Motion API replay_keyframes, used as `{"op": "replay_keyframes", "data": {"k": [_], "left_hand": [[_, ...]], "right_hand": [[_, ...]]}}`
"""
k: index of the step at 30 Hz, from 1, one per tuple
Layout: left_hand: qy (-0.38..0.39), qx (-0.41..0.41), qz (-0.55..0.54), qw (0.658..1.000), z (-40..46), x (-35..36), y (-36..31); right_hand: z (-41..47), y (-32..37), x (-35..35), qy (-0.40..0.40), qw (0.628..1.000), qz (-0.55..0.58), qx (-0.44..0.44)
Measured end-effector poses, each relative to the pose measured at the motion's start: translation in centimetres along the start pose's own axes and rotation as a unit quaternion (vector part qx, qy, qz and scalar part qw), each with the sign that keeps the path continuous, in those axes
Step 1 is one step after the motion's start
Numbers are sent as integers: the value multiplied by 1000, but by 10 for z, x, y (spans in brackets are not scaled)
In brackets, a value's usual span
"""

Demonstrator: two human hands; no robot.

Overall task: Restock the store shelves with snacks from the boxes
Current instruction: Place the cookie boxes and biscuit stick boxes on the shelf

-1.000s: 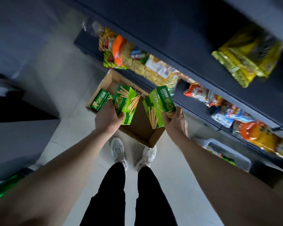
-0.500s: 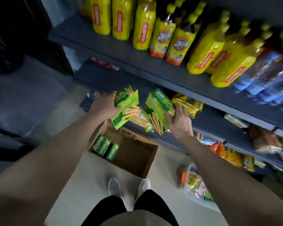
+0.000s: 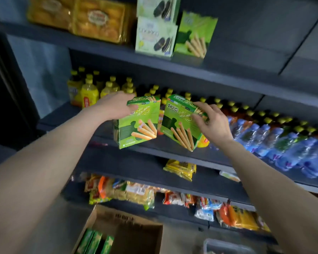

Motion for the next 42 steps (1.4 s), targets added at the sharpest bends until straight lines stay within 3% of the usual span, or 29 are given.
{"op": "replay_keyframes", "data": {"k": [7,13,26,33,35,37,39,42], "left_hand": [[-108,95,-53,988,41,-120,-49],[-180,115,-94,972,81,-175,-68],[-230,97,-235,939,153,-186,-50],[-239,78,-261,932,175,-181,-44],[-233,84,-267,931,180,-180,-50],[-225,90,-271,932,186,-179,-59],[-221,96,-270,932,194,-179,-73],[-235,110,-291,921,209,-177,-99]], "right_hand": [[87,13,-129,-118,991,18,-56],[165,2,-193,-181,979,96,3],[348,-35,-91,-4,999,22,-30],[398,-34,-41,-19,992,-111,-48],[389,-32,-46,-64,987,-128,-75],[376,-26,-61,-124,982,-83,-119],[363,-22,-80,-118,985,6,-123],[340,-10,-109,86,973,211,-34]]}}
Point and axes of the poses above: each hand's wrist, its own z-axis towards the middle knuckle, its own x-axis out of the palm, y = z × x, the point moved 3 cm from there along z, towards the middle knuckle, and after that the axes turned 9 degrees about x, right-handed, at the moved point
